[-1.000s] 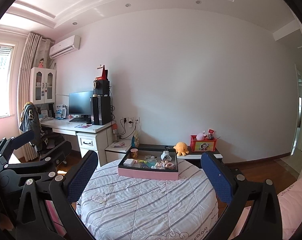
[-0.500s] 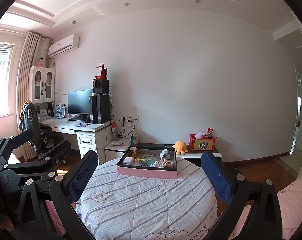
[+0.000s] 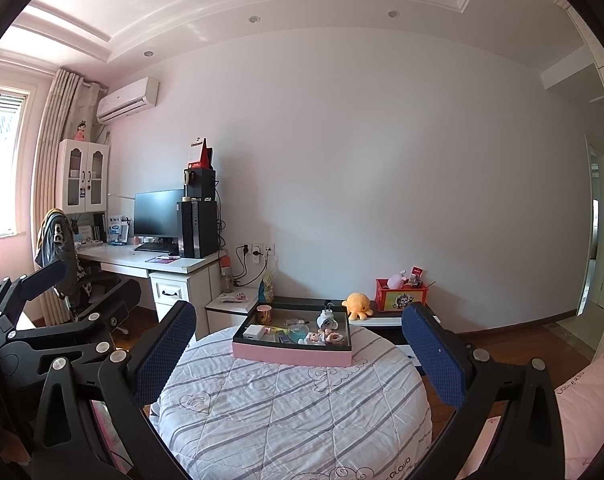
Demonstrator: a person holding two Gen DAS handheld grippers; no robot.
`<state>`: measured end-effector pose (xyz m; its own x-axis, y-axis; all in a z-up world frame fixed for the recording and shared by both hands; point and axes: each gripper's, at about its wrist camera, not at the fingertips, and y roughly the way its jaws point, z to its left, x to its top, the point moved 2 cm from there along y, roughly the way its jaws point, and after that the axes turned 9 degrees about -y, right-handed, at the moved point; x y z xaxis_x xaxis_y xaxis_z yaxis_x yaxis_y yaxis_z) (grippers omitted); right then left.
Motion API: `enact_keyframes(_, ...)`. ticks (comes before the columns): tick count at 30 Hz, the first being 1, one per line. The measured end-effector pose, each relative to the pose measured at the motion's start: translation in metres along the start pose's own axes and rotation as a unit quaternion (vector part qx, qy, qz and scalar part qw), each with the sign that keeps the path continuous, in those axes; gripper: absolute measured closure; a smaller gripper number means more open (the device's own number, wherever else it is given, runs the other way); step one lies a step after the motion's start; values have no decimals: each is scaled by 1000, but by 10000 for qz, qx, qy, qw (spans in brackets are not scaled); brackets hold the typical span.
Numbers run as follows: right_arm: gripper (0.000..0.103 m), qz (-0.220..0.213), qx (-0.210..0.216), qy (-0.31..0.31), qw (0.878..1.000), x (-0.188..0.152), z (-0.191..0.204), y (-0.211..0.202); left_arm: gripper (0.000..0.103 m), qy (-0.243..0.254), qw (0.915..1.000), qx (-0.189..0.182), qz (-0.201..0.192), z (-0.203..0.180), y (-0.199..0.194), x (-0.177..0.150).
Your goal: Organize rigid objects
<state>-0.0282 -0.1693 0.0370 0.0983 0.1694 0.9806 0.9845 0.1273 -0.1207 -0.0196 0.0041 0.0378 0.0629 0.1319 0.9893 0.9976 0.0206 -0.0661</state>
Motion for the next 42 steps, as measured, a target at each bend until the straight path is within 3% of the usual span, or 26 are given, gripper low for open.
enact_keyframes(42, 0, 53, -17, 2, 10000, 1, 0, 0, 0, 30, 10000, -2, 4, 1, 0, -4)
